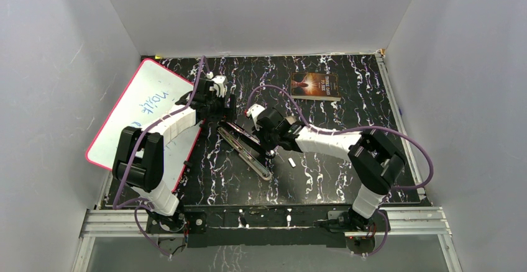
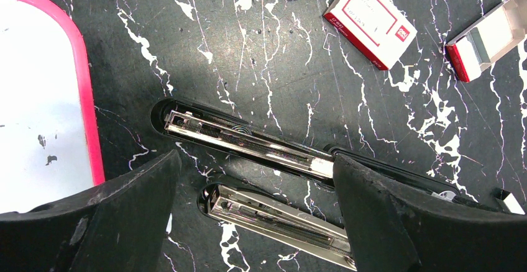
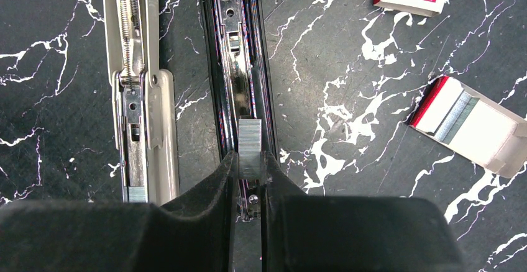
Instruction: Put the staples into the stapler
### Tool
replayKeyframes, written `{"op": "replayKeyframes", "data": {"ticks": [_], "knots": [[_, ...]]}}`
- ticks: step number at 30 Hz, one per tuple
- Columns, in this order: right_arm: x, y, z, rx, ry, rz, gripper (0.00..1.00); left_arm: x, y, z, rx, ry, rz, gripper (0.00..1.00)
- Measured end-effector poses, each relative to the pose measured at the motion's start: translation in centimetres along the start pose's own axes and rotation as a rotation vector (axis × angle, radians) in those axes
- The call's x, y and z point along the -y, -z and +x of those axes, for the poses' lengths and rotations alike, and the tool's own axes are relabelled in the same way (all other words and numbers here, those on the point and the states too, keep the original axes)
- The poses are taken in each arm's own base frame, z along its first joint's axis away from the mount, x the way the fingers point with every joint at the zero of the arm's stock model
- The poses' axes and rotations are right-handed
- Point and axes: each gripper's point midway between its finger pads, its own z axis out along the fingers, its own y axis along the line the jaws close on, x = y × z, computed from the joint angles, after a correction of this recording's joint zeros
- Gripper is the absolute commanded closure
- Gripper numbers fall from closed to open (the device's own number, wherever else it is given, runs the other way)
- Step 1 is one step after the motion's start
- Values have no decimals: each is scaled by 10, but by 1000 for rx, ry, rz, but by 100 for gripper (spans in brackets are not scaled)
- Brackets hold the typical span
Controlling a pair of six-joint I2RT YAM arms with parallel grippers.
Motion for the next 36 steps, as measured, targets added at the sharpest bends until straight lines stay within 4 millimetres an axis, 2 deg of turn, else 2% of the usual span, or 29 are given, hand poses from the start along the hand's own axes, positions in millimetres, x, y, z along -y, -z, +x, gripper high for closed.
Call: {"op": "replayKeyframes", "data": {"ticks": [21, 36], "knots": [[-2, -3, -1, -35, 19, -16, 100, 0, 0, 0, 0, 0, 0, 9], [-4, -12, -9, -56, 23, -22, 100, 0, 0, 0, 0, 0, 0, 9]]}}
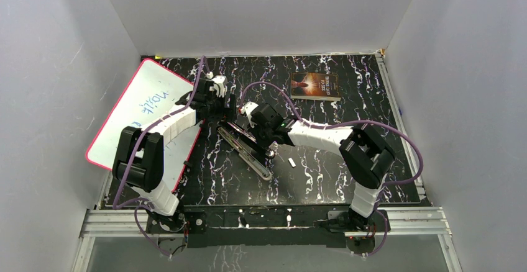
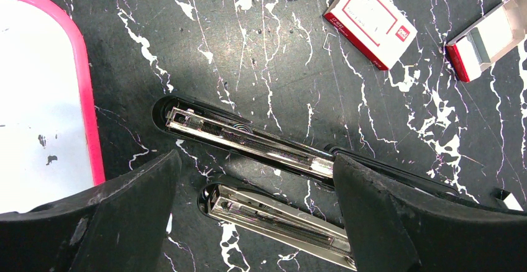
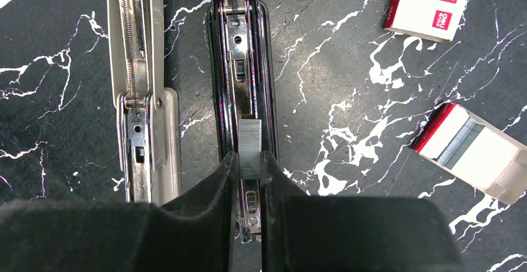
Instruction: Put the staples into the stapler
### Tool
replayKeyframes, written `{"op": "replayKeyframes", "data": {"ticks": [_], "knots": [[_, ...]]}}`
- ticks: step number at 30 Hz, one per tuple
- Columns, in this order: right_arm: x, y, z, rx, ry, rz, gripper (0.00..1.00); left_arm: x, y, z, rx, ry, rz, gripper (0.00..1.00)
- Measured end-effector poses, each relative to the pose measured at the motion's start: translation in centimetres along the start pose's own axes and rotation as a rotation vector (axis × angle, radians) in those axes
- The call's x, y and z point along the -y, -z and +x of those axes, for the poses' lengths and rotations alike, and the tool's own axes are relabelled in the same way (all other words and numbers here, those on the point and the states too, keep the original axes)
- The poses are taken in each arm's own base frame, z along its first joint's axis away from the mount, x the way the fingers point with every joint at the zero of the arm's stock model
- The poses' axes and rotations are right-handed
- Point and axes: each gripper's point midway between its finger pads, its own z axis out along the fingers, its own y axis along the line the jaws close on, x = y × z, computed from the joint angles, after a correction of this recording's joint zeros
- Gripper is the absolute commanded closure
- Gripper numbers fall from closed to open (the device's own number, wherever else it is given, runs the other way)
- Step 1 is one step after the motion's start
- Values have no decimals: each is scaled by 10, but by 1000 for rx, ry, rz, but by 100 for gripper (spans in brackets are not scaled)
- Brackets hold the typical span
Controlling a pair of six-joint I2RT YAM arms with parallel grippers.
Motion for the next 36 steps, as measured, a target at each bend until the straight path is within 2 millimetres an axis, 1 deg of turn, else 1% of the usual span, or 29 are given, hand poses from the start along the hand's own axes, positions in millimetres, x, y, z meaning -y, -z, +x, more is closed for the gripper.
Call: {"op": "replayKeyframes", "data": {"ticks": [14, 24, 36], "knots": [[0, 0, 0, -16, 15, -9, 100, 0, 0, 0, 0, 0, 0, 9], [-1, -1, 1, -44, 26, -27, 97, 0, 0, 0, 0, 0, 0, 9], [-1, -2, 1, -55, 39, -32, 81, 0, 0, 0, 0, 0, 0, 9]]}}
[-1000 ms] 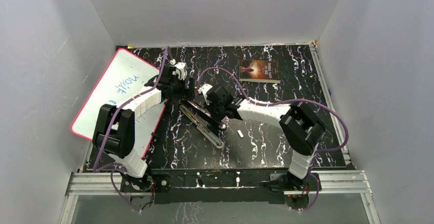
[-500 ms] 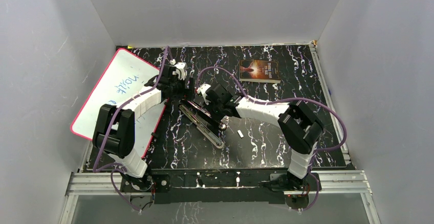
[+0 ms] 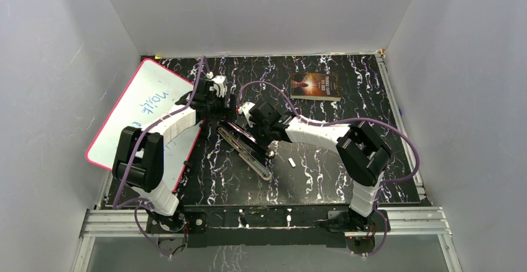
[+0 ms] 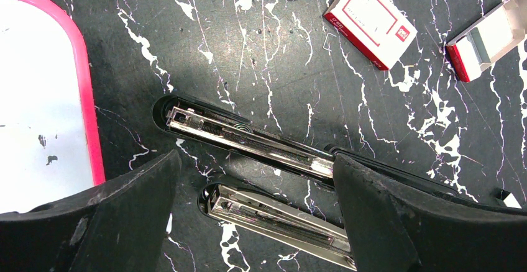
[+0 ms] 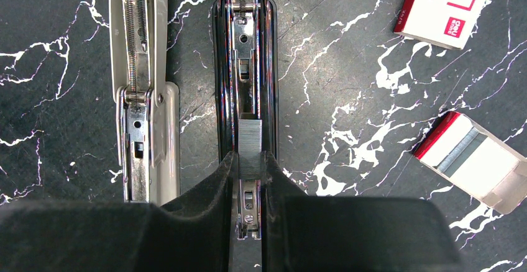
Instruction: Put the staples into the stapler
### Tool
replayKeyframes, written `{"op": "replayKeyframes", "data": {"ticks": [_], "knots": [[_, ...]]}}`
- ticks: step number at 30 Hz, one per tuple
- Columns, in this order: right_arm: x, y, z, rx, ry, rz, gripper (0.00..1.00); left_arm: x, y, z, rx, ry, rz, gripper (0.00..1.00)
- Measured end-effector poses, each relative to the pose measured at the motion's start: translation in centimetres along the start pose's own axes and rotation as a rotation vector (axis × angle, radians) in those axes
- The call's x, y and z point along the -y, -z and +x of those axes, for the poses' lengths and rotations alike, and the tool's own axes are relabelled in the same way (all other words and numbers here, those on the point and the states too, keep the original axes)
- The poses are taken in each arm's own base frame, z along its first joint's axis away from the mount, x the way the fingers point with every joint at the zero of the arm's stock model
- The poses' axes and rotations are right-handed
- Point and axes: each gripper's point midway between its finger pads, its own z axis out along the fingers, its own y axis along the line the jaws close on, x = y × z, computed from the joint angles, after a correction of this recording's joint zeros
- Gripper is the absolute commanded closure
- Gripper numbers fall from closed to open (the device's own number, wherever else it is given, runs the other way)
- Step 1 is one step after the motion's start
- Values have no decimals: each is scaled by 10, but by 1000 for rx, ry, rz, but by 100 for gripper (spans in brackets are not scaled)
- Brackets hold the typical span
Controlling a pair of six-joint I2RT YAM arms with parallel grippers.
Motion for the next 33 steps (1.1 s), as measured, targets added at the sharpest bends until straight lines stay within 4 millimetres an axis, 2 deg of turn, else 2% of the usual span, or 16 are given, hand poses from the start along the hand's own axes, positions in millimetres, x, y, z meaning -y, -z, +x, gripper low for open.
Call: {"op": "replayKeyframes", "data": {"ticks": [17, 23, 25, 26, 30, 33], "knots": [[-1, 2, 0, 14, 0, -6, 65, 0, 0, 0, 0, 0, 0, 9], [2, 20, 9, 52, -27, 10, 60, 0, 0, 0, 0, 0, 0, 9], [6, 33, 1, 110, -55, 16, 56, 0, 0, 0, 0, 0, 0, 9], [11, 39, -10, 158, -80, 21, 56, 0, 0, 0, 0, 0, 0, 9], [16, 41, -17, 205, -149, -2, 55, 0, 0, 0, 0, 0, 0, 9], [20, 37, -14, 209, -208, -20, 55, 0, 0, 0, 0, 0, 0, 9]]}}
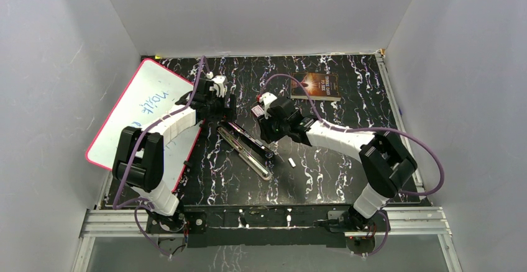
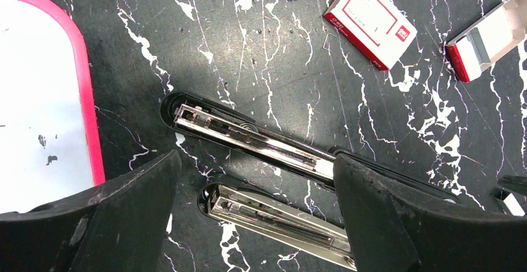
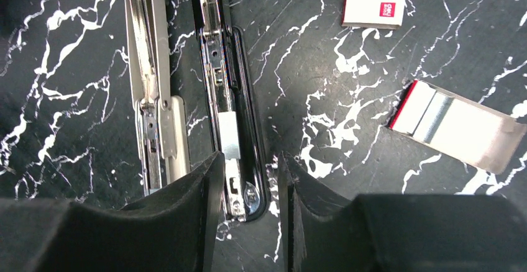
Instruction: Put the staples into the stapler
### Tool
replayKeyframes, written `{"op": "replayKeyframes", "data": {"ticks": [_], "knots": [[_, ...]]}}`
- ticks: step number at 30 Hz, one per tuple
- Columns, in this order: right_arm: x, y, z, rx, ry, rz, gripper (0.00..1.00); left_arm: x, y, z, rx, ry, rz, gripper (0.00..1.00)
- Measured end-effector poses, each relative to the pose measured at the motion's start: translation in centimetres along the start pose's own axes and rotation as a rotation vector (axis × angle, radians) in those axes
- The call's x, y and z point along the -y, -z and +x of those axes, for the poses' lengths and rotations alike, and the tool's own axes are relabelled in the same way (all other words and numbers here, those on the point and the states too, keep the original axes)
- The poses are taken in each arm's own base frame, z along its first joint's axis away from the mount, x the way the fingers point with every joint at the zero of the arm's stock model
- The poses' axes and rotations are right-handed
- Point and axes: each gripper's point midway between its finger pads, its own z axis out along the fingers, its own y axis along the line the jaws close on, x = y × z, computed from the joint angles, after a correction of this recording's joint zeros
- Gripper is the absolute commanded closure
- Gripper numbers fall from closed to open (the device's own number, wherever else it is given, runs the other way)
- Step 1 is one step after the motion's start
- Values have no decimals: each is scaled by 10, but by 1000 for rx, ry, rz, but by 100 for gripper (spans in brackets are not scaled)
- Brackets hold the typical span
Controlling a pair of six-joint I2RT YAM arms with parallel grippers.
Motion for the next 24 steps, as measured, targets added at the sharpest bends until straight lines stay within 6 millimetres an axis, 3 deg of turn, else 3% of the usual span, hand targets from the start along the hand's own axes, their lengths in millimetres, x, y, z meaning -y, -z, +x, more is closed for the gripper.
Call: {"op": "replayKeyframes", "data": {"ticks": [8, 24], "knots": [[-8, -14, 3, 4, -102, -65, 48, 0, 0, 0, 0, 0, 0, 9], [-9, -26, 23, -31, -165, -116, 50, 0, 0, 0, 0, 0, 0, 9]]}}
